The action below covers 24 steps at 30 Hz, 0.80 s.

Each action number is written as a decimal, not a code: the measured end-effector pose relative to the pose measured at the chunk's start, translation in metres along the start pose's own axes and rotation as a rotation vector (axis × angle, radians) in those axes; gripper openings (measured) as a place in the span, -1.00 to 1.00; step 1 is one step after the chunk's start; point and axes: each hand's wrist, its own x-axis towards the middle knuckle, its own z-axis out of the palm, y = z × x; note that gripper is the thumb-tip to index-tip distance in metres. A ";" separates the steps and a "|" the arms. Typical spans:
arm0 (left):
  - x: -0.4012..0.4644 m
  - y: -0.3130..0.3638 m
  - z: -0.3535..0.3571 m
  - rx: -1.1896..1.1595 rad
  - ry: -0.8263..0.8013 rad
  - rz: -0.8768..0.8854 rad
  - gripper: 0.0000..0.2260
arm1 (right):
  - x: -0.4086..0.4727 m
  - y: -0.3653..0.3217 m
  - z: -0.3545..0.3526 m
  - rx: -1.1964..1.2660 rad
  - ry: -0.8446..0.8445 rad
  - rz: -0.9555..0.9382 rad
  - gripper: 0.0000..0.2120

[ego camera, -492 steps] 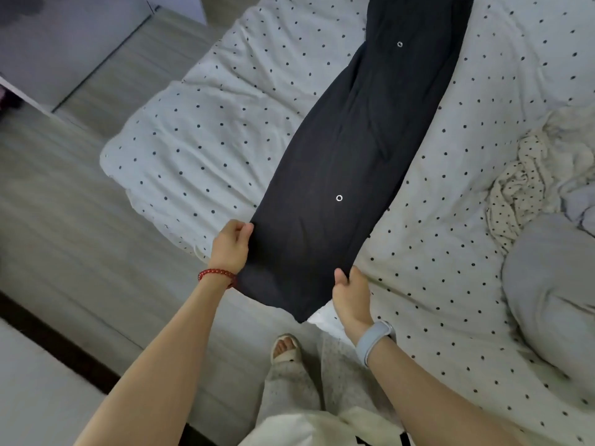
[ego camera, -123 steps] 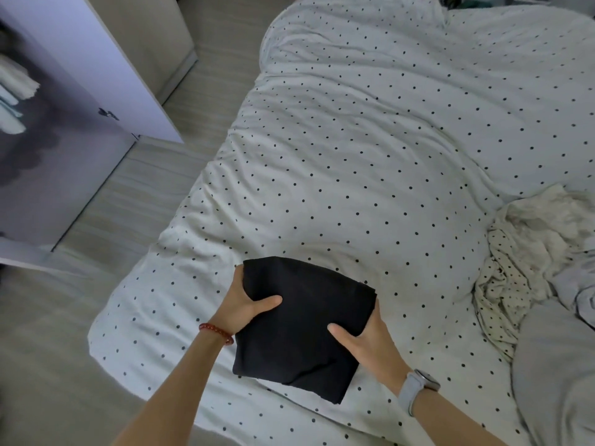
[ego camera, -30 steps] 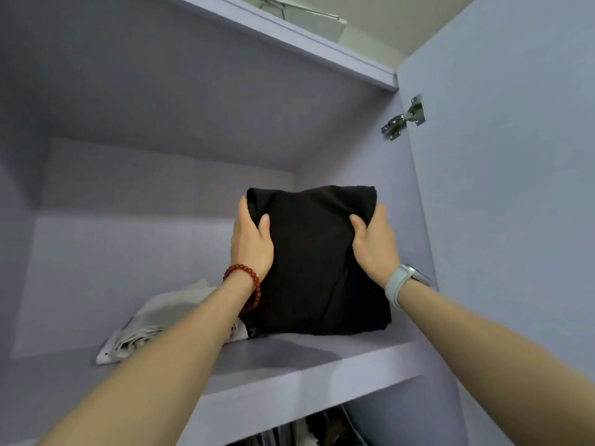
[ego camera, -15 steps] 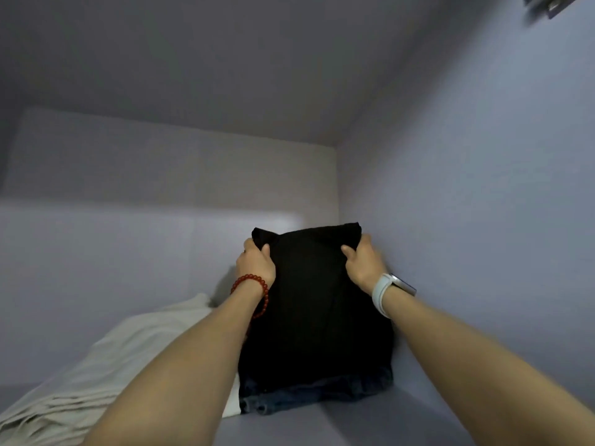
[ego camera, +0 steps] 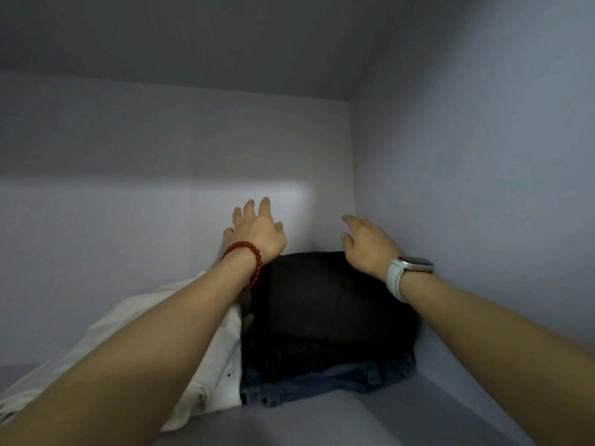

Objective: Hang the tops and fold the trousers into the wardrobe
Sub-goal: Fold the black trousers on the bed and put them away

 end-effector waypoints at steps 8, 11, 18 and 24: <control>-0.048 0.020 0.050 0.089 -0.469 0.091 -0.53 | -0.046 0.012 0.043 0.005 -0.394 0.096 -0.48; -0.052 0.014 0.057 0.127 -0.435 0.105 -0.53 | -0.047 0.011 0.040 -0.025 -0.463 0.120 -0.49; -0.050 0.032 -0.042 0.222 0.016 0.230 -0.55 | -0.061 -0.034 -0.056 -0.148 -0.069 -0.074 -0.56; -0.133 0.026 -0.122 0.047 0.316 0.400 -0.64 | -0.141 -0.092 -0.112 0.061 0.201 -0.132 -0.67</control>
